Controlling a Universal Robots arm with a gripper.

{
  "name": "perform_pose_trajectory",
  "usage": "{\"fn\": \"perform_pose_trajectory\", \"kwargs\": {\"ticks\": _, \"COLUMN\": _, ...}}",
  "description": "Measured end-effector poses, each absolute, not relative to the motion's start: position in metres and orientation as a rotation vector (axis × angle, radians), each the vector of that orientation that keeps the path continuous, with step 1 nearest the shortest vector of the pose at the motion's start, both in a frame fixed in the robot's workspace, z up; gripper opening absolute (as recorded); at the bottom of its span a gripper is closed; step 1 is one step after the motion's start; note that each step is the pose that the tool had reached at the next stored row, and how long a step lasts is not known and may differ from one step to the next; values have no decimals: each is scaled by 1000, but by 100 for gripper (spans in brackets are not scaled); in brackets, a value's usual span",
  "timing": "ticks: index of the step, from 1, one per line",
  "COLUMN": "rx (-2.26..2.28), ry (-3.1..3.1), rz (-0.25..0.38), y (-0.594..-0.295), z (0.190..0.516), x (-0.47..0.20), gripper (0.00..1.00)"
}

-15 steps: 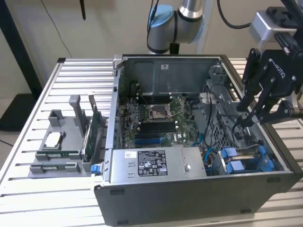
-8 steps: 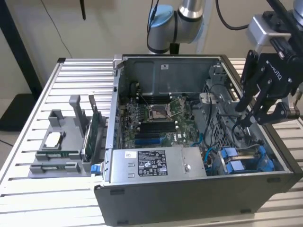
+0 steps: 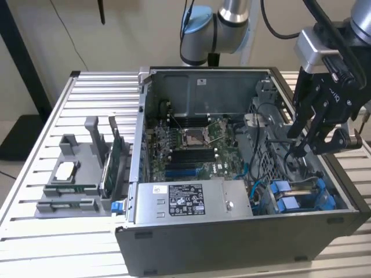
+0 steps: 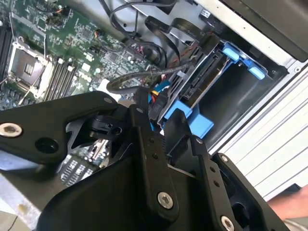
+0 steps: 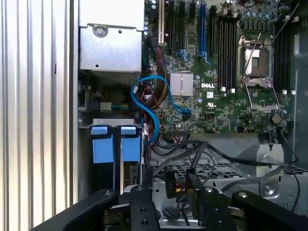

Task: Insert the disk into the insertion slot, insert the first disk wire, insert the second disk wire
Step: 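Insert the first disk wire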

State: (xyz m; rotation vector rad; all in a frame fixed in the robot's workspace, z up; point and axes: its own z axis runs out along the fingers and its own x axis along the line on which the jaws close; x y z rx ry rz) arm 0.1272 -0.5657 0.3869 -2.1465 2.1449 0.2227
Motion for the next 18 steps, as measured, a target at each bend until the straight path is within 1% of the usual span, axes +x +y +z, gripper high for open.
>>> {"fn": "perform_pose_trajectory", "kwargs": {"ticks": 4, "rx": -2140, "ry": 2126, "rz": 212, "y": -566, "z": 387, "x": 125, "gripper": 41}}
{"fn": "perform_pose_trajectory", "kwargs": {"ticks": 9, "rx": -2129, "ry": 2102, "rz": 180, "y": -568, "z": 387, "x": 122, "gripper": 41}}
{"fn": "perform_pose_trajectory", "kwargs": {"ticks": 17, "rx": -2125, "ry": 2095, "rz": 166, "y": -568, "z": 384, "x": 119, "gripper": 41}}
{"fn": "perform_pose_trajectory", "kwargs": {"ticks": 18, "rx": -2125, "ry": 2095, "rz": 166, "y": -568, "z": 384, "x": 119, "gripper": 39}}
